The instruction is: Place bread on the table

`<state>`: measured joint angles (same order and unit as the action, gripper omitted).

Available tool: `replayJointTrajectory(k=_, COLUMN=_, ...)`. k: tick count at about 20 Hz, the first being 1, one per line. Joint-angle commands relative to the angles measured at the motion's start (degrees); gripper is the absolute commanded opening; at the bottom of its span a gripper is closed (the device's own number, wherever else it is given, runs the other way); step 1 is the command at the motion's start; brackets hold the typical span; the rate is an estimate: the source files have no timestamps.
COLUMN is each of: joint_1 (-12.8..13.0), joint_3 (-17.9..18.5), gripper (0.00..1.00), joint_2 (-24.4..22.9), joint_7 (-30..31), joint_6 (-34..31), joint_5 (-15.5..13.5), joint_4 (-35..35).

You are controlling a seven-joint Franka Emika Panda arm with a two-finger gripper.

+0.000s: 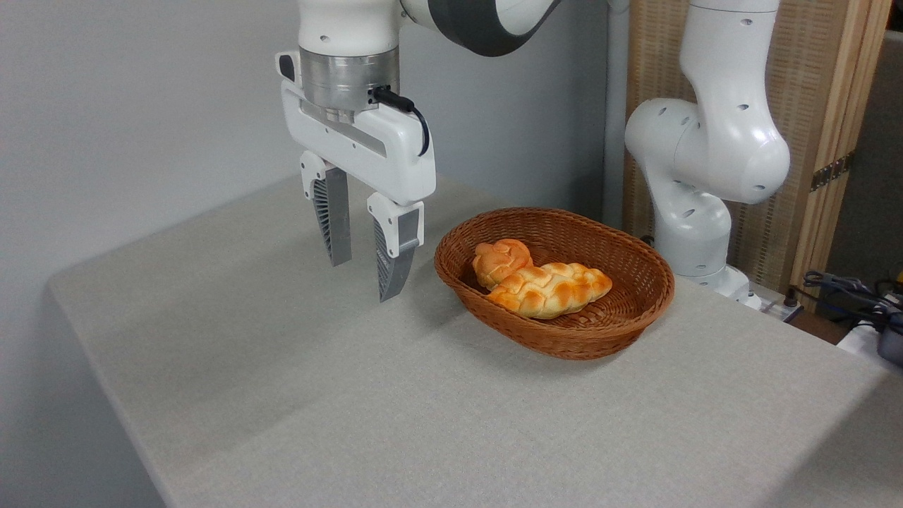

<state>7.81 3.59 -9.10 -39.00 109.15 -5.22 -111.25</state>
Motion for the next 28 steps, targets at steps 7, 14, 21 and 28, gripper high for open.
replayJointTrajectory(k=7, joint_1=0.4, joint_3=0.6, gripper=1.0, joint_2=1.8, joint_7=1.6, joint_6=-0.5, joint_5=0.7, joint_4=5.0)
replayJointTrajectory(k=14, joint_1=0.3, joint_3=0.7, gripper=1.0, joint_2=1.6, joint_7=1.6, joint_6=-2.2, joint_5=0.2, joint_4=5.8)
replayJointTrajectory(k=21, joint_1=0.5, joint_3=-0.2, gripper=1.0, joint_2=1.8, joint_7=1.8, joint_6=-4.4, joint_5=0.8, joint_4=6.0)
replayJointTrajectory(k=28, joint_1=0.5, joint_3=-0.8, gripper=1.0, joint_2=2.5, joint_7=1.8, joint_6=-7.3, joint_5=0.8, joint_4=5.9)
